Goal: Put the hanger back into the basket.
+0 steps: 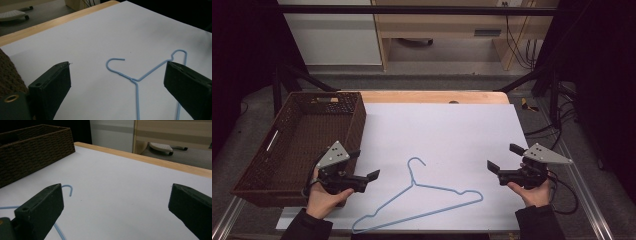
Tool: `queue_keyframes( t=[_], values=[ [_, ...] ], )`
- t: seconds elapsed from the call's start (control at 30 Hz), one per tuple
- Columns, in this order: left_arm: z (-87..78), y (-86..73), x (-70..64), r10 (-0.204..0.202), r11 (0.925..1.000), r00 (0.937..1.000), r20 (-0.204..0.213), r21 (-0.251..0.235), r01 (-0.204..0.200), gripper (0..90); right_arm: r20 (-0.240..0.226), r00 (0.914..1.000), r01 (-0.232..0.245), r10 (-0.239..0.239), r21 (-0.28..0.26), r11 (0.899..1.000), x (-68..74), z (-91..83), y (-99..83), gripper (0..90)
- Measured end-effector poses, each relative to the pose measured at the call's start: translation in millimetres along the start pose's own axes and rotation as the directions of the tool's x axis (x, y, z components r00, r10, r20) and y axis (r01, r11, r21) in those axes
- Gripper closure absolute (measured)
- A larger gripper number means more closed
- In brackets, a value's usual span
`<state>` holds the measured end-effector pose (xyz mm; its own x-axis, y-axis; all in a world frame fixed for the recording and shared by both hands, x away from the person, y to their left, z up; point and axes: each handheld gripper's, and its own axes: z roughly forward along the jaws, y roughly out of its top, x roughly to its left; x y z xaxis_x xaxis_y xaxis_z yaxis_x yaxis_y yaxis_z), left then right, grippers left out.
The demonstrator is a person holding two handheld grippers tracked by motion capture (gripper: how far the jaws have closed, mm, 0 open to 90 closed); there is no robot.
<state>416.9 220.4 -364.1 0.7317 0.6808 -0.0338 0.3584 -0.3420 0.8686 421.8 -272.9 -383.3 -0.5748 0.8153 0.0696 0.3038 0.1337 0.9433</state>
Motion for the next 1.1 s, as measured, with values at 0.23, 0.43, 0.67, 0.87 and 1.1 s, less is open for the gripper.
queue_keyframes(
  t=[0.23, 0.43, 0.67, 0.87, 1.1],
  values=[
    [19.2, -3.6, -10.8, 0.020, 0.9965, 0.9991, 0.037, 0.080, -0.023, 7.4, -0.004, 1.0000, 0.001, -0.001, 0.005, 1.000, 1.3, 0.6, 0.5, 0.4],
    [32.4, -7.8, -16.1, 0.029, 0.9910, 0.9981, 0.054, 0.129, -0.036, 7.5, -0.008, 0.9999, 0.005, -0.005, 0.008, 1.000, 2.0, 1.2, 0.1, 0.4],
    [45.6, -13.6, -21.5, 0.038, 0.9825, 0.9970, 0.067, 0.180, -0.050, 8.5, -0.010, 0.9999, 0.004, -0.004, 0.012, 1.000, 2.7, 2.1, -0.1, 0.4],
    [55.4, -17.9, -25.2, 0.039, 0.9739, 0.9957, 0.084, 0.220, -0.056, 9.5, -0.012, 0.9999, 0.007, -0.007, 0.017, 1.000, 3.7, 4.3, -0.7, 0.4],
    [68.3, -23.6, -28.7, 0.049, 0.9566, 0.9942, 0.096, 0.282, -0.075, 11.2, -0.016, 0.9999, 0.006, -0.006, 0.020, 1.000, 4.5, 5.6, -1.2, 0.4]
  ],
)
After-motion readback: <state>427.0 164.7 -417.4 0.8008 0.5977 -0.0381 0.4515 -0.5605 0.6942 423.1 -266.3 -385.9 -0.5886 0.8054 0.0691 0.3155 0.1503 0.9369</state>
